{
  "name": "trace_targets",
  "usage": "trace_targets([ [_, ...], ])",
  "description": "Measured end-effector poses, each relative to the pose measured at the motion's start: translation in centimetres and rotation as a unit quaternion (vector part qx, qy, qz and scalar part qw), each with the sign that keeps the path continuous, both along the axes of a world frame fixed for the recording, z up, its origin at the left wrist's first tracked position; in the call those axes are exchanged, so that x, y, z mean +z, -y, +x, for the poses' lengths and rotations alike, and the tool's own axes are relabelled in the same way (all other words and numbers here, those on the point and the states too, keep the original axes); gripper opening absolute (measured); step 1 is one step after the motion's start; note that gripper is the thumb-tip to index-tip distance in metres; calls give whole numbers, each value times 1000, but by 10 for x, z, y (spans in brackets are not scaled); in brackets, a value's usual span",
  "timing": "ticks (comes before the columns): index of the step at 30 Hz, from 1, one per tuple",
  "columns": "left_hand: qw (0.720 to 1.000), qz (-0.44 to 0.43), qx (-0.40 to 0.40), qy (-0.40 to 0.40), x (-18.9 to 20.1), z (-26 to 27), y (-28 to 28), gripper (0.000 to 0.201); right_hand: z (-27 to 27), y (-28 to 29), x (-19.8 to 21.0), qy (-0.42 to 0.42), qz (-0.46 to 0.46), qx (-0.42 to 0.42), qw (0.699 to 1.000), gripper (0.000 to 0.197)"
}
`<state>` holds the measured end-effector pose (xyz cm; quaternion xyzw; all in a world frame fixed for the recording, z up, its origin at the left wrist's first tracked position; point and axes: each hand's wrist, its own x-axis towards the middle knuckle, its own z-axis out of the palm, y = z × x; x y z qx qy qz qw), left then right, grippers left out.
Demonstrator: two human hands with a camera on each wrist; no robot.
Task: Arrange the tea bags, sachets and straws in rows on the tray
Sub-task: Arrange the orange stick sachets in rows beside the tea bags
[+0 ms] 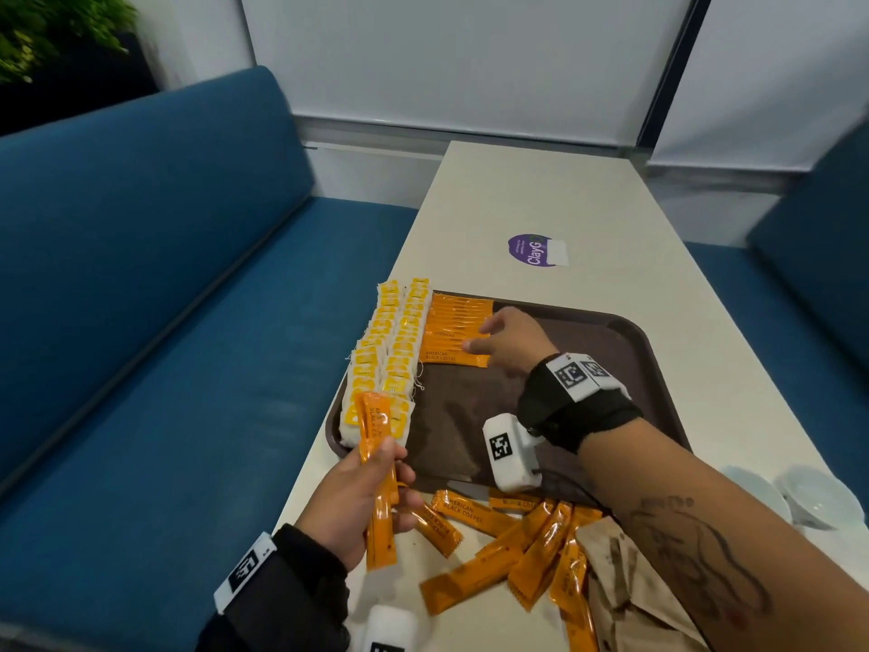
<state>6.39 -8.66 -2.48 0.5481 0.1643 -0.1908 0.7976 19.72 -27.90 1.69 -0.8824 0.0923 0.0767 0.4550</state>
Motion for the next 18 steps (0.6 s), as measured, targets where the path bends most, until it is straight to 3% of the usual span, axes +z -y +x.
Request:
trace_targets([
  [3, 998, -46, 50, -7, 4, 2, 9, 29, -52, -6, 19, -27, -5, 122, 992, 22],
  [8, 988, -113, 108, 2, 11, 0, 23, 33, -121, -24, 15, -98, 19, 244, 965, 24],
  [14, 988, -110, 110, 16, 14, -10, 32, 32, -151, -36, -4, -93, 97, 212, 968, 20],
  [18, 992, -87, 83, 40, 15, -15, 34, 49, -161, -33, -3, -48, 124, 178, 975, 15],
])
